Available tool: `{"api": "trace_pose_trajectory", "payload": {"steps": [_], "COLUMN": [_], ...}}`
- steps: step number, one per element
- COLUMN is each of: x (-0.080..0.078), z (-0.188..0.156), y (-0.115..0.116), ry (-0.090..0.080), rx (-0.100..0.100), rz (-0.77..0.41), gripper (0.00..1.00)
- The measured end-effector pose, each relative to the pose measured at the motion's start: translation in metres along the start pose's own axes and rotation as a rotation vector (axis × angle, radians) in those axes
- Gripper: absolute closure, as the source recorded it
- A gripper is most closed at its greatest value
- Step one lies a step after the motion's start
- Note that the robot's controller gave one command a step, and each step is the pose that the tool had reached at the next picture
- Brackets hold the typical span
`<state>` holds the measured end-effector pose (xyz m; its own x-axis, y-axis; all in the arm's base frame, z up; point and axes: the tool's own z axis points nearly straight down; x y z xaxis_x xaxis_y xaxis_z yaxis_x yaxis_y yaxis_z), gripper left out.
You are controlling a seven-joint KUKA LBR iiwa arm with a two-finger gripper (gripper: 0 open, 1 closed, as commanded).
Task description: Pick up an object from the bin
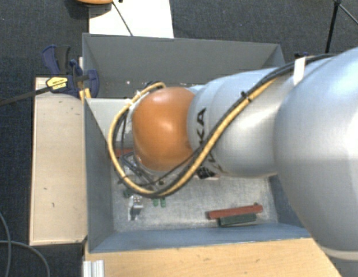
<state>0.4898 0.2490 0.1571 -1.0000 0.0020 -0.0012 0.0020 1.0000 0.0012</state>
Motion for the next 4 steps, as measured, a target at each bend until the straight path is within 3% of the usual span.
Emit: {"api": "trace_pose_trajectory", "payload": {"steps": [1,2,3,4], "x": [-0.033,-0.030,-0.049,-0.049], "z": [-0.007,0.043,0.082,0.082], "y": [-0.018,-0.032,-0.039,-0.039], "ry": [0.000,-0.007,-0.001,-0.001], "rx": [-0.001,-0.002,0.000,0.000], "rz": [0.069,-0.021,-0.118,-0.117], "gripper": [0.00,0.00,1.00,1.00]}}
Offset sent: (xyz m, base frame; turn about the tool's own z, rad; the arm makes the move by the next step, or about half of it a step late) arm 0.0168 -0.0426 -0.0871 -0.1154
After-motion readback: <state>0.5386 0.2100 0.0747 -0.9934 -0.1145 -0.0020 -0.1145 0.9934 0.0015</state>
